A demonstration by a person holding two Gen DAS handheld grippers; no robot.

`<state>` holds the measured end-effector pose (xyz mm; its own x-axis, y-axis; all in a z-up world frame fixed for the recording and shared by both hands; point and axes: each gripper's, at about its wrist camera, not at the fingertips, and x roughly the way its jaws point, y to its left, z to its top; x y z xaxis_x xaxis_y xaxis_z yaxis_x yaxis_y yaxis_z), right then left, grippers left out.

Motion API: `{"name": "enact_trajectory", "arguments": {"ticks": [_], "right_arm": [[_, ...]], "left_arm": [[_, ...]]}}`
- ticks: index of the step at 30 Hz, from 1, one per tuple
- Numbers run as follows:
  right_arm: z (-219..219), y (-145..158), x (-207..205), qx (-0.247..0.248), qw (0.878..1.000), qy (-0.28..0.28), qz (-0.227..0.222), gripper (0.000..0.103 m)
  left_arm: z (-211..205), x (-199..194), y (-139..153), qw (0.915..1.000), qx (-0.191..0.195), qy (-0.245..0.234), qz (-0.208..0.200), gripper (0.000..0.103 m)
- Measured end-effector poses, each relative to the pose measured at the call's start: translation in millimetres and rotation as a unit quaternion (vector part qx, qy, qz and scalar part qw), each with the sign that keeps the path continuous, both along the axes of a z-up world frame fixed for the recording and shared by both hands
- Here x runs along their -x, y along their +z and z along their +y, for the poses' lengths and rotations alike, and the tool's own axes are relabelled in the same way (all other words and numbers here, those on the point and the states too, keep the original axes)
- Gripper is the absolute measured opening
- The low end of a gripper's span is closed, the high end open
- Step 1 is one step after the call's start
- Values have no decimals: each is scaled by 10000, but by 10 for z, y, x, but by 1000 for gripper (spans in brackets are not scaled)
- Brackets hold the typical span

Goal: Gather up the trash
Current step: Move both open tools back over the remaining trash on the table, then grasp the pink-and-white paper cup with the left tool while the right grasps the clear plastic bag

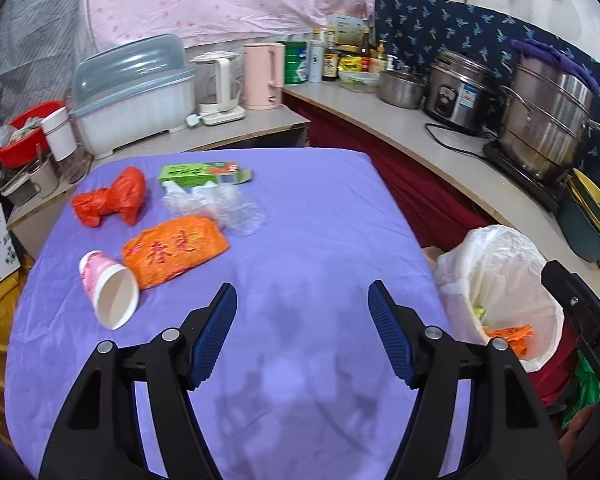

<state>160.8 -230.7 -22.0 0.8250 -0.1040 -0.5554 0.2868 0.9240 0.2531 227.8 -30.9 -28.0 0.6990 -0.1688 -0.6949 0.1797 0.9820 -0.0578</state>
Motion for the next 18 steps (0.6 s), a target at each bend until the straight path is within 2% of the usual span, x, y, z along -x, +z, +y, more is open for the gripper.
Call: {"name": "enact_trajectory", "arguments": {"ticks": [10,18], "right_arm": [[615,-84,-213,-25,9986,519,120,56],[1094,-277,-494,-47,9948,950,357,56]], "left_arm": [[823,-84,-164,9971,-219,725,90,65],[1471,-223,-447,9885,-613,1357,258,65]]}}
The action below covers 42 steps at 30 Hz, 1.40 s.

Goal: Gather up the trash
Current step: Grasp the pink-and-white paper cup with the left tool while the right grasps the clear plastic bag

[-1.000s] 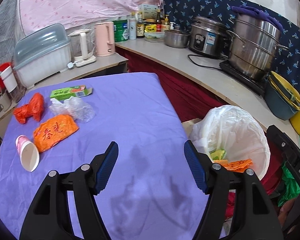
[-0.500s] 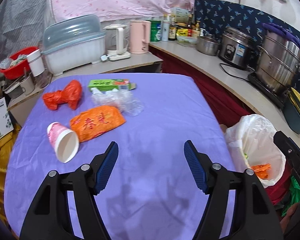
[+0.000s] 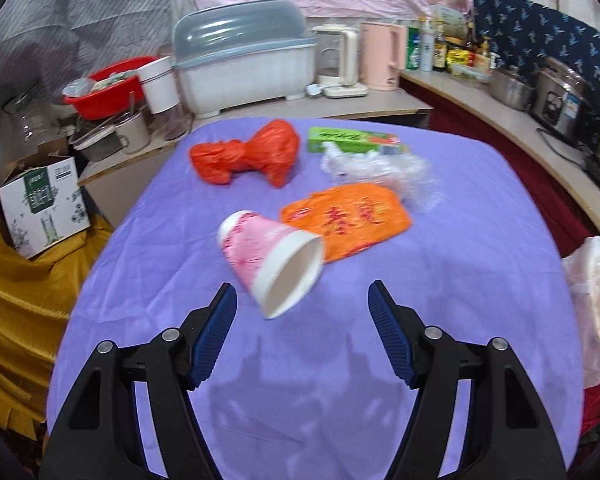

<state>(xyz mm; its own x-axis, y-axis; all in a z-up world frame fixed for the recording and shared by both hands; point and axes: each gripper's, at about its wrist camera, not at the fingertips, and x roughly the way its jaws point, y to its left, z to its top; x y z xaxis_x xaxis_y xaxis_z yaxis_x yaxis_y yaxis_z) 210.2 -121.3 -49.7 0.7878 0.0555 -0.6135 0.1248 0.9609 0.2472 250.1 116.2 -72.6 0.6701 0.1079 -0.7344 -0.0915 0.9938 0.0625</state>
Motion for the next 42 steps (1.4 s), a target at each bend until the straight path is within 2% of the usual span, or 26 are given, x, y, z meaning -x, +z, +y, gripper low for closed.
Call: {"name": "enact_trajectory", "arguments": {"ticks": [8,16,18,21,22,23,26,29,36,42], "right_arm": [[391,-244,-382,-48,9992,318,250,56],[624,-444,-754,-56,9978,510,426,56],[693,-493,-860,-38,9973,558,465,56],[768,-551,-1004,-57,9969,609,498,56],[784,-564,-1049,-65,9968,613,501,56],[799,-577,-1099,-75,9969,608,495,56],[815,-607,-1258,-147,9970,581,489,56],[836,-604,-1436,-198,9971,576,455,56],[875,-582,-1871,-174,9973,622,349,56],[946,-721,-2172,-171,9964,673,488,54]], "left_arm": [[382,-183,-325,9993,-97,245,256,65],[529,-426,-562,9986,66,253,454,64],[542,-487,-601,9985,103,221,487,60],[560,-568,-623,9985,162,167,502,43],[567,-596,-624,9984,196,141,513,26],[576,-632,-623,9982,237,118,544,20],[621,-693,-570,9984,290,175,446,13],[665,-751,-479,9989,296,200,315,9],[757,-919,-259,9989,364,283,34,9],[751,-1071,-202,9987,428,272,-37,9]]}}
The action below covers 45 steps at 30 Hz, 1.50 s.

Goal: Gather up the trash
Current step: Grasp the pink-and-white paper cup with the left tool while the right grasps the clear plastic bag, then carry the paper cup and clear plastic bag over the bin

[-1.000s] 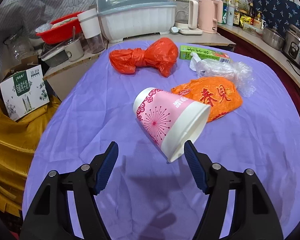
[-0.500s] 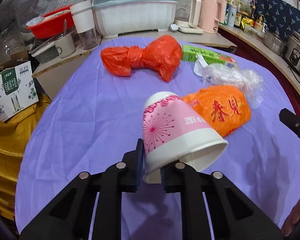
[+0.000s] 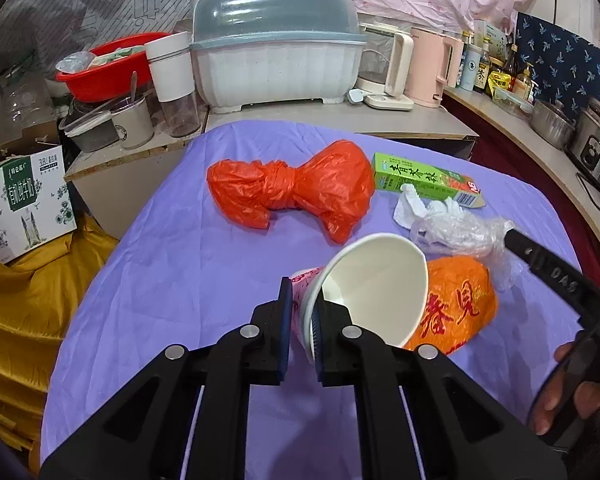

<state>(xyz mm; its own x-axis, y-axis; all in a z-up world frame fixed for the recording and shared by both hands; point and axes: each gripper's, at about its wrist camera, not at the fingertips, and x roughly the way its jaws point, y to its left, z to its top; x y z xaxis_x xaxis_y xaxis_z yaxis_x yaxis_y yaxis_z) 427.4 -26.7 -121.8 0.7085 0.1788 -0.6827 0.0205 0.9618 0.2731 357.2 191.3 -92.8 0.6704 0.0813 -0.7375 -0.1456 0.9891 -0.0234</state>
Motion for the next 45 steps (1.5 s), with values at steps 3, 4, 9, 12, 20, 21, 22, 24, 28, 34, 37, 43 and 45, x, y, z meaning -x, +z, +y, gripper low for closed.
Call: {"name": "enact_trajectory", "arguments": {"ticks": [3,4,9,12,20,21,22,24,28,34,37,43,45], "right_arm": [[-5,-95,-54,-27,9999,41,130,23],[-11,-123,-58,-42,9998,71,167,18],[-84,-47,41,-106,9999,34,31,5],[-198,108,151,-164,9998,-47,-121,5],[-603,637,549,-204,9975,-345,-580,5],[-696,735,644,-202,9967,-417,-660,5],[-754,796,696,-192,9962,-460,-708,5],[-900,920,830,-175,9949,-564,-819,5],[-1271,1159,1146,-113,9911,-850,-1022,5],[-1868,1380,1661,-53,9839,-1300,-1226,5],[-2162,1420,1915,-31,9801,-1523,-1272,5],[-2755,1387,2425,2,9717,-1994,-1265,5],[-2921,1358,2569,10,9687,-2147,-1246,5]], "left_arm": [[-23,-38,14,10000,4,-24,-30,9],[-24,-47,17,10000,6,-30,-36,9],[-62,-34,66,10000,24,-33,-75,9],[-118,19,156,9999,13,-67,-150,9],[-459,267,606,9981,33,-331,-527,9],[-528,308,667,9976,38,-393,-575,9],[-620,361,742,9969,50,-476,-630,9],[-762,440,841,9957,64,-595,-714,9],[-1164,646,1046,9916,110,-950,-872,9],[-1764,915,1192,9847,126,-1448,-961,9],[-2103,1056,1232,9802,107,-1713,-988,9],[-2760,1286,1226,9706,72,-2212,-950,9],[-2985,1356,1200,9665,75,-2393,-927,9]]}}
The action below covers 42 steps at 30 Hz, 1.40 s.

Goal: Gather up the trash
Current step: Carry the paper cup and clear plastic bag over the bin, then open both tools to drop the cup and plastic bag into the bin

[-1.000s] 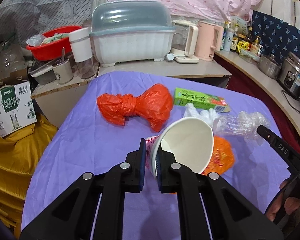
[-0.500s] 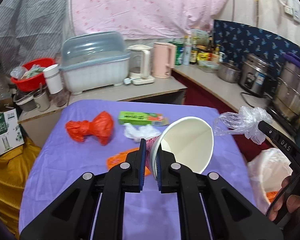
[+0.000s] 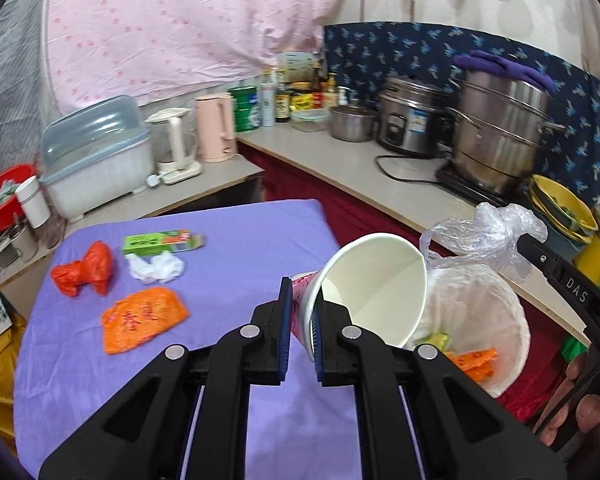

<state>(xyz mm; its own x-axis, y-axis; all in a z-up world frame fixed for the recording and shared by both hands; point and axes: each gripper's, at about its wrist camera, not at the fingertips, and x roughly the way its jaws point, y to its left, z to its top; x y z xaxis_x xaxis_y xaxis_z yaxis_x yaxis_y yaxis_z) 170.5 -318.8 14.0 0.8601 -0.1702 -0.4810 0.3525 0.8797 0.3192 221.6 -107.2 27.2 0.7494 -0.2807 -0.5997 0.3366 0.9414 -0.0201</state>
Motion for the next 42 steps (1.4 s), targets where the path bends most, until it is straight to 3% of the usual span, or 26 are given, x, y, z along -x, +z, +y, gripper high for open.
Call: {"name": "enact_trajectory", "arguments": {"ticks": [9,17,29,34,36,38,40,42], "right_arm": [[-635,-268,534,-55,9979,-608,223,5],[-845,-585,694,-131,9955,-818,458,5],[-995,-917,648,-301,9933,-847,725,5],[-1033,-1029,592,-405,9924,-818,822,10],[-1036,-1051,578,-413,9924,-822,819,11],[-1023,-1056,564,-418,9925,-807,821,13],[-1023,-1050,554,-415,9926,-809,810,19],[-1007,-1027,555,-402,9931,-801,758,28]], "left_arm": [[-803,257,-160,9978,-120,-652,81,9],[-1291,321,-373,9940,-299,-1017,270,9],[-1672,249,-821,9880,-601,-1231,712,10],[-1693,175,-956,9868,-617,-1207,887,10],[-1697,137,-991,9863,-642,-1188,946,13],[-1693,114,-1008,9865,-631,-1154,973,24],[-1664,109,-996,9880,-563,-1095,935,48],[-1645,123,-971,9894,-566,-1039,841,55]]}}
